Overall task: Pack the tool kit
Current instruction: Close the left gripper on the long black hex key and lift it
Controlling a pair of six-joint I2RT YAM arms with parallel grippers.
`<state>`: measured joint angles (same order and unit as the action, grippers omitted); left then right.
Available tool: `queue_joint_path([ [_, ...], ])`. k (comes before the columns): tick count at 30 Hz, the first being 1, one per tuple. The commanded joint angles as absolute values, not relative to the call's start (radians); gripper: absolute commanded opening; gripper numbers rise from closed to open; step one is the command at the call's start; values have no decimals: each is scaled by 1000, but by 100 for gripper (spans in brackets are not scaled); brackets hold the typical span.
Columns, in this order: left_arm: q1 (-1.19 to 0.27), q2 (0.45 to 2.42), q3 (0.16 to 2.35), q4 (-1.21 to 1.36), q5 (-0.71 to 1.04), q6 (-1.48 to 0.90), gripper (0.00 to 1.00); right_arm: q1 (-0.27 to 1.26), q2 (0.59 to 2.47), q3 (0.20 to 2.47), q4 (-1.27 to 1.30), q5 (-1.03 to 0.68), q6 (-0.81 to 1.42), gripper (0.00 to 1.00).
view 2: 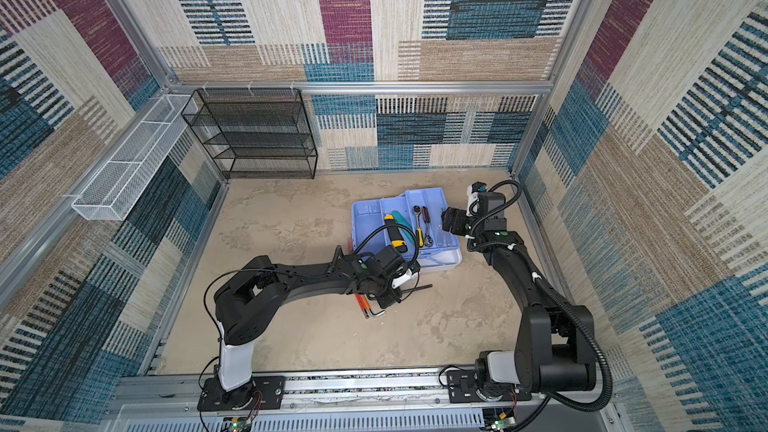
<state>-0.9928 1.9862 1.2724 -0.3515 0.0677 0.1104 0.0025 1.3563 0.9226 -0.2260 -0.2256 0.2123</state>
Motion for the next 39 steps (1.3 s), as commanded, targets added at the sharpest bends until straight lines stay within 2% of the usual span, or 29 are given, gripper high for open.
queue_joint_path([
  [1,-994,2000,1247,-537,92,98,12,4,1359,927,-203,-223,213,88],
  [8,-994,1993,1232,-537,98,81,0,3,1360,917,-191,-225,218,88],
  [17,-993,1929,1264,-525,97,65,0,3,1367,904,-175,-238,227,88],
  [39,-993,1705,1169,-443,98,-62,0,3,1369,877,-133,-279,245,88],
])
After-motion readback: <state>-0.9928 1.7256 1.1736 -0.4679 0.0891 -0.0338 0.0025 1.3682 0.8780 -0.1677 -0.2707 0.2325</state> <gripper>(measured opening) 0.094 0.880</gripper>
